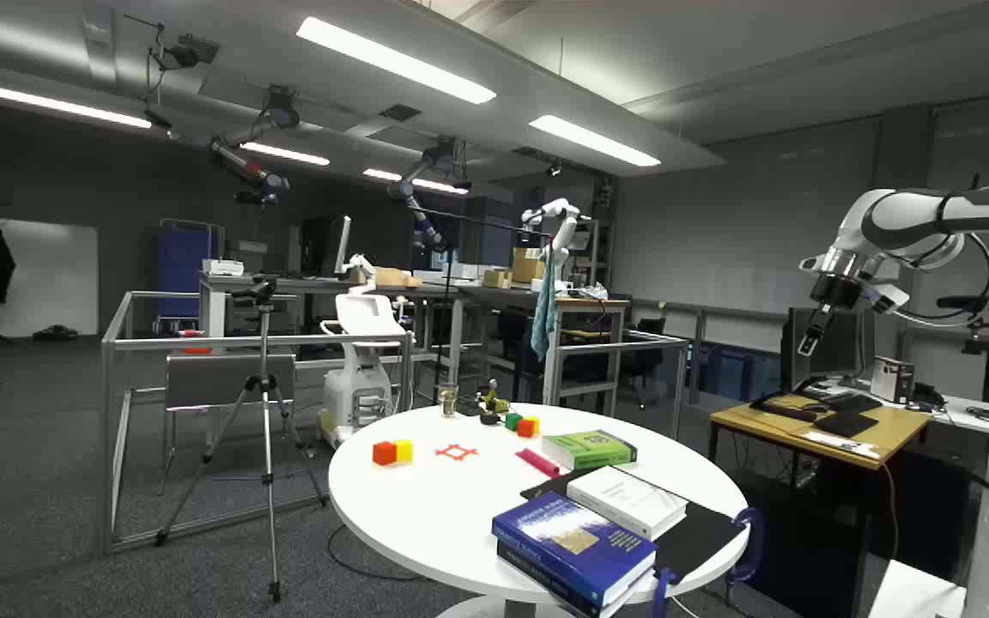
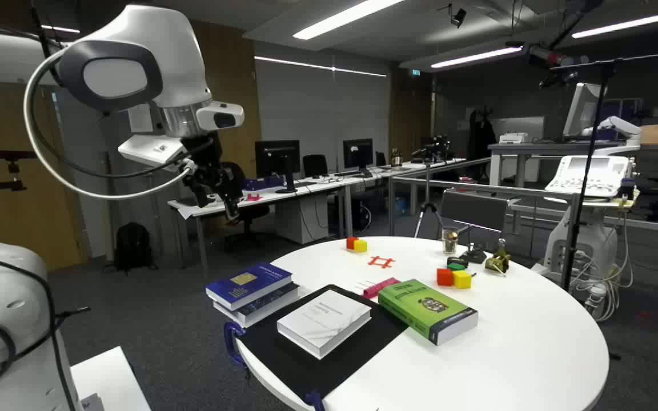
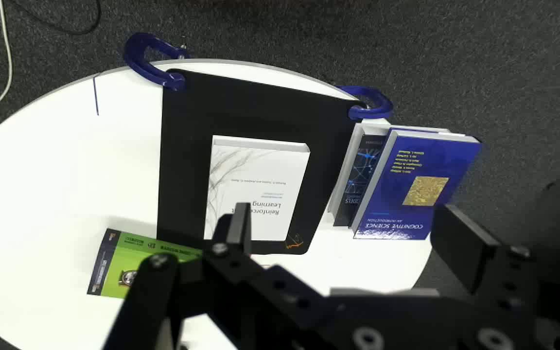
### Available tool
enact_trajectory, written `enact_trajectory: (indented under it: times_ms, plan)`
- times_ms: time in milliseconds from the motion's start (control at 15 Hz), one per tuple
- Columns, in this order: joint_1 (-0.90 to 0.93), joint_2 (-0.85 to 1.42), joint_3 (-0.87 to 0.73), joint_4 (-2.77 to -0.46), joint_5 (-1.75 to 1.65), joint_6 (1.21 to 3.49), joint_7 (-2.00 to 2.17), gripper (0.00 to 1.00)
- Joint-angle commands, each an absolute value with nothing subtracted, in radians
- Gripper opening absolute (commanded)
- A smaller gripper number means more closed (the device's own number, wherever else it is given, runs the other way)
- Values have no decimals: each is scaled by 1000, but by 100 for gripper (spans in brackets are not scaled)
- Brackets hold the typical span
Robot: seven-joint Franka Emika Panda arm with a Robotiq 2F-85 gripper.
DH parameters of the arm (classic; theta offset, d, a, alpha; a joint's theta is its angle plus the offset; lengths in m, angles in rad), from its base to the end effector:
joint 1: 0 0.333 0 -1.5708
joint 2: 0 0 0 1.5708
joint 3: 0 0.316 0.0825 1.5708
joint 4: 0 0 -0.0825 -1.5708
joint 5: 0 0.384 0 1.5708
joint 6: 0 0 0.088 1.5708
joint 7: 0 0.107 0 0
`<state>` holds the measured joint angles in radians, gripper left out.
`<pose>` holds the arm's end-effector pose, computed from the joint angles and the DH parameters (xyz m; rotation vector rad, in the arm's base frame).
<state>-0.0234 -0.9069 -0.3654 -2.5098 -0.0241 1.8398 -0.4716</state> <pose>0.2800 -0.1436 0.5593 -2.9276 -0.2811 -0.4183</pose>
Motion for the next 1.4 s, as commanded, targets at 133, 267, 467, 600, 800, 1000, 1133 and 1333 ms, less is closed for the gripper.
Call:
enact_trajectory:
  times_ms: [133, 267, 467, 600, 800, 1000, 1133, 1333]
  plan:
    - [-32, -904, -359, -2507, -17, 1838, -477, 100]
    - [-44, -889, -338, -2522, -15, 1879, -429, 100]
    - [-61, -857, -291, -2572, 3, 2010, -300, 100]
    - [-69, -817, -242, -2612, 9, 2121, -187, 100]
    - [-92, -728, -142, -2662, 1, 2275, 14, 100]
    - [-126, -638, -32, -2698, -8, 2401, 219, 100]
    - [-157, -568, 44, -2710, -16, 2479, 373, 100]
    - [-189, -473, 125, -2713, -2, 2556, 582, 100]
